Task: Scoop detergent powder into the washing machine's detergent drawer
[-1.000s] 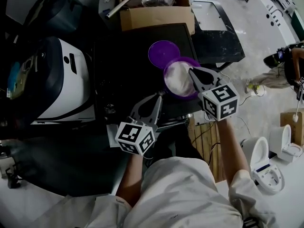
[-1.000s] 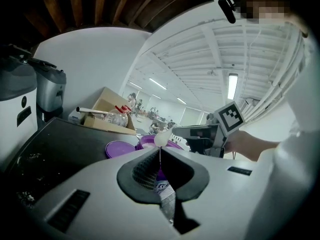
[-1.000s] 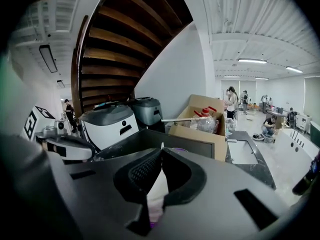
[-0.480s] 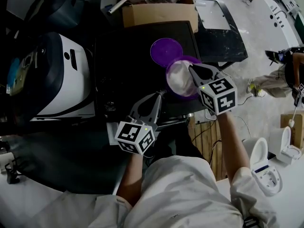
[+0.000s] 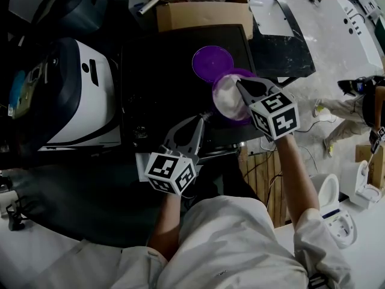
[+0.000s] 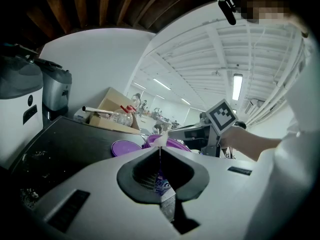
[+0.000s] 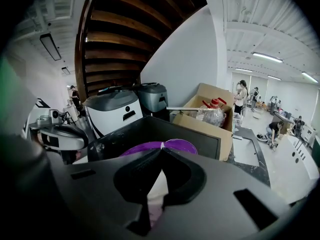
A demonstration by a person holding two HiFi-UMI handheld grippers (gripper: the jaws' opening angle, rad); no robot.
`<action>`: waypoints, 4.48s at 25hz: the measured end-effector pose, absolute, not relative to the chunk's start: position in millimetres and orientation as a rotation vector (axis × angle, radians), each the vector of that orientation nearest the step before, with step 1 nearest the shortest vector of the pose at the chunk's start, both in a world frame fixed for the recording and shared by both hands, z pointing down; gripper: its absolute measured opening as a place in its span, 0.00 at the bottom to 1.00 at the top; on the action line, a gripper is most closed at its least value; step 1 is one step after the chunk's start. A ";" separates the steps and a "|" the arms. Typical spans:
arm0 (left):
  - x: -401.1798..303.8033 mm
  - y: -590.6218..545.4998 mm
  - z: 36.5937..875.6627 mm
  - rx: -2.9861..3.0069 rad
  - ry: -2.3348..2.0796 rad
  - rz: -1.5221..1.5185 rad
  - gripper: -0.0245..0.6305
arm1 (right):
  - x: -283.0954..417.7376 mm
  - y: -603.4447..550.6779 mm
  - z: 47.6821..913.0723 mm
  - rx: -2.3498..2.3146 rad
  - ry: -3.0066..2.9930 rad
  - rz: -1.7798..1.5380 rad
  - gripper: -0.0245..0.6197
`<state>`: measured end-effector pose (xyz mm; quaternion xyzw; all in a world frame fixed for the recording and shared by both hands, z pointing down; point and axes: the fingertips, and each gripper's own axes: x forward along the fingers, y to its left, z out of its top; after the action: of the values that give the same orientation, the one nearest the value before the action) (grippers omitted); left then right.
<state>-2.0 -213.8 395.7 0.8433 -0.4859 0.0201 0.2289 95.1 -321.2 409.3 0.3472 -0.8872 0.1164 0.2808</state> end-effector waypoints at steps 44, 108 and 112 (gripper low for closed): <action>-8.5 -204.5 390.6 2.339 -1.343 0.029 0.07 | 58.8 -268.6 413.1 0.646 -2.491 0.560 0.05; -48.1 -137.1 365.3 2.420 -1.350 0.038 0.07 | 132.5 -237.4 372.9 1.206 -2.788 1.887 0.05; -53.0 -123.7 363.2 2.404 -1.395 0.041 0.07 | 127.4 -224.3 364.3 1.134 -2.820 1.906 0.05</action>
<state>-53.0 -123.7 363.2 0.8507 -0.4937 0.0143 0.1799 127.4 -224.3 364.3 0.3083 -0.7665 0.5182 -0.2210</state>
